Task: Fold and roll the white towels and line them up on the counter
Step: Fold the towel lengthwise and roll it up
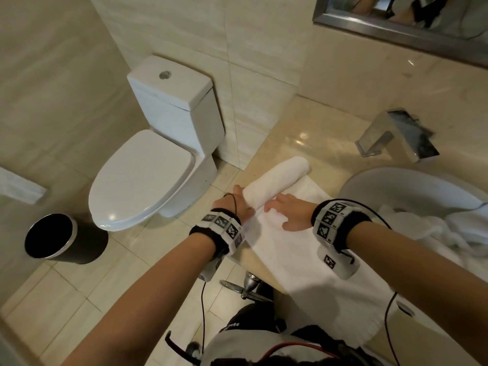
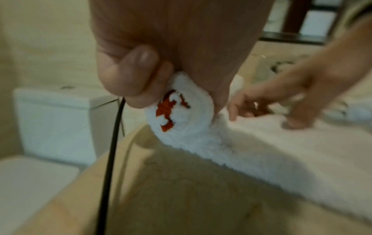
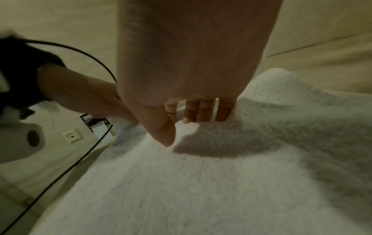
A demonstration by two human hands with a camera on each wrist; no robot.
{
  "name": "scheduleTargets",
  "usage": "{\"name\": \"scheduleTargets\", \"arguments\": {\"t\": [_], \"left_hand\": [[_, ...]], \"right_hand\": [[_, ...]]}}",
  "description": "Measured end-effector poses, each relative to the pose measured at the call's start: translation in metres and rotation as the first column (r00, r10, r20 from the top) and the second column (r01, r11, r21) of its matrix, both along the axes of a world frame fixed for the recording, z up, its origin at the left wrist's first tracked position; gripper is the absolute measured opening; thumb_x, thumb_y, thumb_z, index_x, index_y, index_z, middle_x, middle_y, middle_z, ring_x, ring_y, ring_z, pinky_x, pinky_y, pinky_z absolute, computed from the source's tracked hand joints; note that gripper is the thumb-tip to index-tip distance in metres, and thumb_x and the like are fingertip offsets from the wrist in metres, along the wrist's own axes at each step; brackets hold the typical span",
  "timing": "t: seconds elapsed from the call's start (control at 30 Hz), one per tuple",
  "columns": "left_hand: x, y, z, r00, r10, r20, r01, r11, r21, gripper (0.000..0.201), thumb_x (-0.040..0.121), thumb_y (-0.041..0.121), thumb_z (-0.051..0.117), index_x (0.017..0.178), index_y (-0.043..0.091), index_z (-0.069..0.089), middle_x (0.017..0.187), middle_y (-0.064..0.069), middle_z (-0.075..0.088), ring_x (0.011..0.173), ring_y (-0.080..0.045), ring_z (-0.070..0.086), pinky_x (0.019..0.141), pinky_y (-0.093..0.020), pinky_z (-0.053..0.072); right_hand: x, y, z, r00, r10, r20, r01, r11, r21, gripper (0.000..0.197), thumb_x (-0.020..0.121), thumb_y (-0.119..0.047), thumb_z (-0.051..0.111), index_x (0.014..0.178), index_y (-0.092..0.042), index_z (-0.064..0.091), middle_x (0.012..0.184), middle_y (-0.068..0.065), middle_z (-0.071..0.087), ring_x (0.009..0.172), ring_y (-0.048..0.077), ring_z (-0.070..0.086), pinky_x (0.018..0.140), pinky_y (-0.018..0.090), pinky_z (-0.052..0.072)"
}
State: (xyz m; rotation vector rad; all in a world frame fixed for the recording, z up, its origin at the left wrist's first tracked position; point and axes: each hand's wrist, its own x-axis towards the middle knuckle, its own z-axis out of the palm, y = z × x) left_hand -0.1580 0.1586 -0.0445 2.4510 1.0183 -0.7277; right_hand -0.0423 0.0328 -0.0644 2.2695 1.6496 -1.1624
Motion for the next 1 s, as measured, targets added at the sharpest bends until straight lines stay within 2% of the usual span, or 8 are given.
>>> {"name": "scheduleTargets", "arguments": {"t": [0.17,0.27,0.37,0.43,0.53,0.63,0.83,1.0], "left_hand": [[-0.003,-0.007,-0.001,0.998,-0.052,0.017,0.052,0.999,0.016,0.06,0.091,0.045,0.038,0.141,0.018,0.021,0.129,-0.016,0.045,0.11,-0.034,0.054,0.084,-0.039,0.042],[-0.001,-0.003,0.002,0.999,0.036,0.032,-0.034,0.998,-0.05,0.052,0.094,0.035,0.04,0.139,0.01,0.03,0.136,-0.017,0.04,0.122,-0.034,0.046,0.097,-0.042,0.038],[-0.002,-0.003,0.007,1.0,0.003,0.012,-0.002,0.999,-0.053,0.044,0.098,0.028,0.038,0.136,0.006,0.034,0.139,-0.018,0.036,0.127,-0.034,0.039,0.105,-0.043,0.035],[-0.002,-0.001,0.005,0.999,-0.033,-0.027,0.032,0.999,-0.008,0.041,0.098,0.031,0.032,0.133,0.01,0.036,0.133,-0.014,0.04,0.123,-0.032,0.043,0.1,-0.044,0.039],[0.003,-0.001,0.003,0.999,0.003,-0.034,-0.002,0.999,0.053,0.04,0.095,0.034,0.034,0.126,0.009,0.039,0.129,-0.012,0.044,0.117,-0.031,0.047,0.095,-0.043,0.041],[0.008,-0.01,0.003,0.999,-0.015,-0.037,0.019,0.995,0.097,0.038,0.099,0.022,0.031,0.131,0.002,0.037,0.133,-0.014,0.039,0.124,-0.032,0.041,0.103,-0.044,0.038],[0.012,-0.008,-0.007,0.998,0.049,-0.033,-0.045,0.993,0.112,0.04,0.095,0.023,0.04,0.128,0.0,0.04,0.128,-0.019,0.046,0.119,-0.034,0.047,0.099,-0.042,0.042],[0.015,-0.01,-0.006,0.989,0.145,-0.012,-0.144,0.986,0.084,0.037,0.094,0.03,0.038,0.123,0.006,0.036,0.13,-0.016,0.045,0.121,-0.032,0.047,0.097,-0.042,0.039]], "right_hand": [[0.002,-0.005,0.005,0.992,-0.087,-0.09,0.093,0.994,0.061,0.054,0.085,-0.005,0.054,0.136,-0.016,0.043,0.121,0.005,0.041,0.111,0.022,0.041,0.095,0.022,0.031],[0.014,-0.011,0.007,0.977,-0.212,0.037,0.207,0.972,0.115,0.038,0.086,-0.009,0.054,0.124,-0.008,0.049,0.119,0.007,0.047,0.109,0.023,0.043,0.098,0.029,0.036],[0.034,-0.026,0.006,0.848,-0.451,0.279,0.434,0.892,0.124,0.049,0.084,-0.02,0.061,0.125,-0.004,0.04,0.129,0.016,0.042,0.119,0.033,0.042,0.095,0.036,0.038],[0.047,-0.04,0.008,0.763,-0.6,0.24,0.608,0.793,0.047,0.052,0.08,-0.025,0.066,0.122,-0.006,0.04,0.123,0.015,0.045,0.112,0.032,0.048,0.087,0.036,0.042],[0.062,-0.06,0.008,0.772,-0.626,0.105,0.633,0.772,-0.054,0.019,0.085,-0.027,0.063,0.089,-0.016,0.049,0.097,0.005,0.051,0.09,0.02,0.049,0.075,0.028,0.036],[0.061,-0.07,0.01,0.787,-0.617,0.002,0.616,0.785,-0.056,0.028,0.088,-0.023,0.061,0.066,-0.02,0.043,0.074,-0.001,0.049,0.083,0.018,0.045,0.066,0.027,0.032],[0.064,-0.075,0.002,0.726,-0.677,0.121,0.676,0.735,0.059,0.021,0.097,-0.009,0.038,0.113,-0.002,0.05,0.121,0.022,0.053,0.113,0.031,0.051,0.087,0.029,0.038],[0.07,-0.089,-0.008,0.634,-0.772,0.04,0.768,0.635,0.082,0.024,0.097,-0.008,0.039,0.073,-0.011,0.041,0.078,0.004,0.044,0.088,0.019,0.04,0.07,0.029,0.034]]}}
